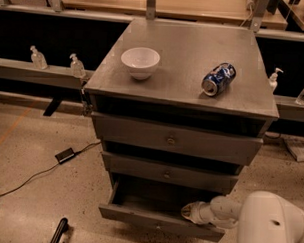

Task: Open bottom drawer

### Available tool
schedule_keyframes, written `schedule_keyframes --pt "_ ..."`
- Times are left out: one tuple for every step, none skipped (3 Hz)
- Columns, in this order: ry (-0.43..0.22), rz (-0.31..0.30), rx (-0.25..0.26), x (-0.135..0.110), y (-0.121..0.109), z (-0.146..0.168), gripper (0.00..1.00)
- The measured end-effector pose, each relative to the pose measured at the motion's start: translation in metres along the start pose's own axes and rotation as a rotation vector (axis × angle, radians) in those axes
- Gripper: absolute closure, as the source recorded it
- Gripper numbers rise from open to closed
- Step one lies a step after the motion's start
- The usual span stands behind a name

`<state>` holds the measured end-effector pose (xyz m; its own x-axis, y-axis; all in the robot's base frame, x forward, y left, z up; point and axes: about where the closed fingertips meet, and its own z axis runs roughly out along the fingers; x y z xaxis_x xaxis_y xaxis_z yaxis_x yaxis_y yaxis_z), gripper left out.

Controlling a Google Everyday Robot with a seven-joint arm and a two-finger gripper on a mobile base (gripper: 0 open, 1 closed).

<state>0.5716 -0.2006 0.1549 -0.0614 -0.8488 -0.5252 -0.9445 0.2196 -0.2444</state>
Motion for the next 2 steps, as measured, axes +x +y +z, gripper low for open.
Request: schedule_keyframes --pt "0.050 -0.016 -0.051 0.0008 -0.0021 0.0185 1.00" --pt "0.066 -0.017 -0.095 0.0002 0.0043 0.0227 1.00"
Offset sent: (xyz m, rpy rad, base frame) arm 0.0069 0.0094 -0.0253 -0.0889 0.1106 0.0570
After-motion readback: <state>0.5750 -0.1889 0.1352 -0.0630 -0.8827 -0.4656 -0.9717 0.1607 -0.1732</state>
